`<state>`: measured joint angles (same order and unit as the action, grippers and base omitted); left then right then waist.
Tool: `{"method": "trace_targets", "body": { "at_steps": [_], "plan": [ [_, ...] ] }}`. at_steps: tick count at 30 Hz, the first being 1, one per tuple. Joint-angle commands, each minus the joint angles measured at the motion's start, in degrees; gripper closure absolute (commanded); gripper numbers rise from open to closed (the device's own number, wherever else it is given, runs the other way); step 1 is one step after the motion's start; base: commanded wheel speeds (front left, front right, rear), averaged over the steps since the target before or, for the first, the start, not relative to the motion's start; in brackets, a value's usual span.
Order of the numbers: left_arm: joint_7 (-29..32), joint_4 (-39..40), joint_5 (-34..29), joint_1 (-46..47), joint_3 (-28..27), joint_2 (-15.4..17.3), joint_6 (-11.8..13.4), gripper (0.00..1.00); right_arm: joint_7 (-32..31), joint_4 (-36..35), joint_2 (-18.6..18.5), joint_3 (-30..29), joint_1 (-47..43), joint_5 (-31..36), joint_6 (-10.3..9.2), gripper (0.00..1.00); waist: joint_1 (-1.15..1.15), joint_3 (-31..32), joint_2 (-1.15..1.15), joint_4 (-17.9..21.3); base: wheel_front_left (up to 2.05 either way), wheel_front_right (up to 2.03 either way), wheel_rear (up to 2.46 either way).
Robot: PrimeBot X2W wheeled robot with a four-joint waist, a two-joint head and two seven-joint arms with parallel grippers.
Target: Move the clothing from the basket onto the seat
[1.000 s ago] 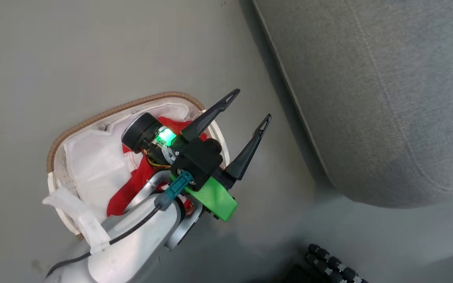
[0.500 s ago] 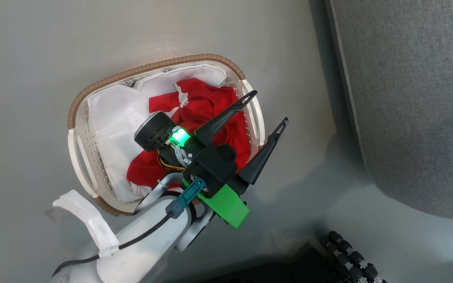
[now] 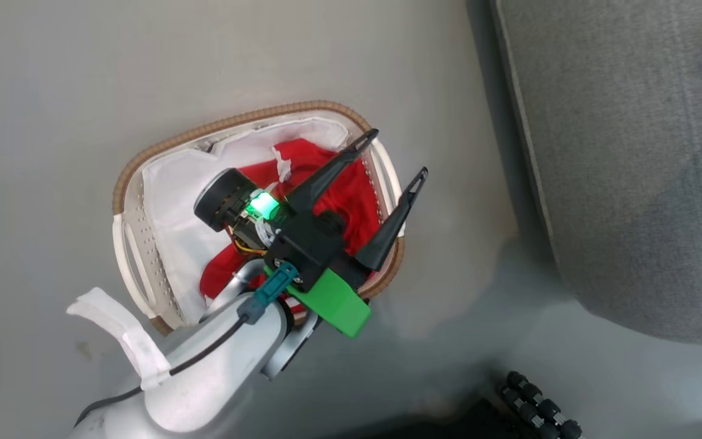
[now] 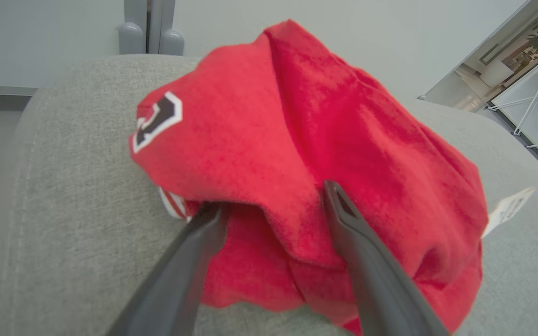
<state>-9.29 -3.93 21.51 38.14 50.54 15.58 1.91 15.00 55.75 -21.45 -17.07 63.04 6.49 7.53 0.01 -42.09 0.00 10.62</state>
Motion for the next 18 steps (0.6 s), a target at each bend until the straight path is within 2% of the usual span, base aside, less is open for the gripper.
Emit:
{"method": "trace_targets", "body": {
  "at_steps": [1, 10, 18],
  "plan": [
    [-0.72, -0.45, 0.59, -0.47, -0.33, -0.09, 0.18, 0.00, 0.18, -0.67, 0.38, 0.65, -1.65, -0.55, -0.08, 0.00, -0.01, 2.68, 0.00, 0.99, 0.00, 0.00, 0.00],
    [-4.01, -4.74, 3.78, -2.69, -3.17, -1.03, 0.84, 0.00, 0.19, -6.33, 2.37, 3.89, -9.82, -2.98, -0.08, 0.00, -0.01, 12.33, 0.00, 0.37, 0.00, 0.00, 0.00],
    [-5.95, -8.85, 7.13, -8.49, -8.75, -1.92, 2.26, 0.00, 0.19, -11.92, 3.64, 7.35, -15.32, -5.19, -0.08, 0.00, -0.01, 22.61, 0.00, -2.95, 0.00, 0.00, 0.00]
  ]
}}
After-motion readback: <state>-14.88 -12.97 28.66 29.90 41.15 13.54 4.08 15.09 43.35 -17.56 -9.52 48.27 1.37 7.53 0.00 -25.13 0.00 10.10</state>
